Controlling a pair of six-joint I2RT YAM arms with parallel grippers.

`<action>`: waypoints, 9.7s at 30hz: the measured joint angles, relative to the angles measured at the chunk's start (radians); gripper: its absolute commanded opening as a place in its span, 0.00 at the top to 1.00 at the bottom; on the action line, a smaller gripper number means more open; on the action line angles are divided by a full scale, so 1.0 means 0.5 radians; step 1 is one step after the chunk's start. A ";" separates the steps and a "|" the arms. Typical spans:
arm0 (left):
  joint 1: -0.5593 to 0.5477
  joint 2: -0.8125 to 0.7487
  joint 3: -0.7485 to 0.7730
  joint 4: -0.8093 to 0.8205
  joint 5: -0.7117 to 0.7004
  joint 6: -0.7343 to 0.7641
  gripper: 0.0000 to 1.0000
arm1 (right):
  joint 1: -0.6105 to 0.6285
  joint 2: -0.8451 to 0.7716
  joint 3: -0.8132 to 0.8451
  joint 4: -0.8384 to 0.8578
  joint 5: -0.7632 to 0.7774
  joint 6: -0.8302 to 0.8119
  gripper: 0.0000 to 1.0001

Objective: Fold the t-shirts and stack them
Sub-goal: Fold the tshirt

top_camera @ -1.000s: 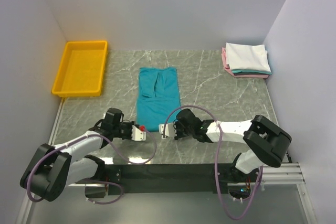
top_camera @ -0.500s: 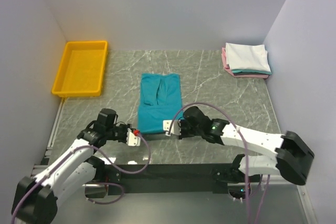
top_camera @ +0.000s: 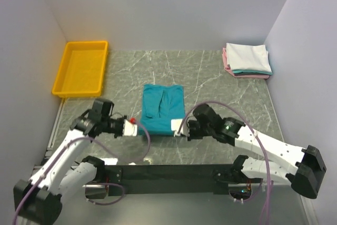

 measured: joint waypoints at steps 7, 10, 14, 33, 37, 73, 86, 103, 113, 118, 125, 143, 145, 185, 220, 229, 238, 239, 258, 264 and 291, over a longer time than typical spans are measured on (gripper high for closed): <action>0.252 0.793 0.622 0.006 0.121 -0.026 0.99 | -0.429 0.392 0.422 -0.085 -0.181 -0.220 1.00; 0.298 1.141 0.854 0.074 0.134 -0.089 0.99 | -0.563 0.650 0.622 -0.116 -0.251 -0.307 1.00; 0.347 1.565 1.134 0.192 0.137 -0.214 0.99 | -0.743 1.082 0.906 -0.137 -0.326 -0.401 1.00; 0.406 2.753 1.975 -0.005 0.039 -0.798 0.99 | -0.855 2.187 1.746 -0.374 -0.246 -0.390 1.00; 0.417 2.661 1.756 -0.070 0.114 -0.850 0.99 | -0.738 2.008 1.492 -0.376 -0.230 -0.349 1.00; -0.225 1.333 0.526 0.843 -0.063 -0.600 0.46 | -0.854 2.184 1.713 -0.024 -1.354 1.484 0.57; -0.387 1.602 0.640 0.739 -0.135 -0.496 0.49 | -0.811 2.493 1.724 0.075 -1.452 1.658 0.62; -0.518 1.842 0.832 0.492 -0.305 -0.480 0.99 | -0.811 2.580 1.844 -0.011 -1.477 1.645 0.65; -0.501 1.665 0.912 0.478 -0.334 -0.534 0.99 | -0.811 2.583 1.844 -0.014 -1.481 1.626 0.66; -0.436 1.666 0.961 0.533 -0.394 -0.533 0.99 | -0.811 2.583 1.844 -0.015 -1.483 1.617 0.66; -0.369 1.857 1.051 0.647 -0.465 -0.528 0.99 | -0.811 2.589 1.895 -0.093 -1.463 1.579 0.64; -0.375 1.892 0.995 0.682 -0.461 -0.517 0.99 | -0.871 2.596 2.108 -0.298 -1.050 1.431 0.68; -0.377 1.891 0.980 0.681 -0.462 -0.517 0.99 | -0.871 2.596 2.109 -0.302 -1.045 1.423 0.71; -0.252 2.049 1.096 1.101 -0.592 -0.500 0.53 | -1.147 2.672 2.489 -0.696 -0.774 1.220 0.49; 0.555 2.652 1.447 1.243 0.225 -2.856 0.60 | -1.261 2.270 1.650 0.019 -1.062 1.894 0.59; 0.401 1.873 0.967 1.478 0.365 -3.056 0.63 | -1.217 1.697 1.114 0.198 -1.419 2.000 0.60; 0.131 2.306 0.829 1.749 0.314 -3.360 0.66 | -1.118 2.084 1.046 0.367 -1.495 2.092 0.58; 0.166 2.420 0.836 1.698 0.291 -3.356 0.66 | -1.132 2.155 1.045 0.353 -1.509 2.108 0.58; 0.065 1.714 0.606 1.369 0.537 -3.022 0.68 | -1.147 1.369 0.536 0.610 -1.570 2.187 0.66; -0.117 1.887 0.526 1.656 0.481 -3.292 0.68 | -1.085 1.744 0.665 0.684 -1.596 2.280 0.67; 0.243 2.068 1.002 0.651 0.496 -2.440 0.61 | -1.176 1.769 0.800 0.619 -1.491 2.283 0.69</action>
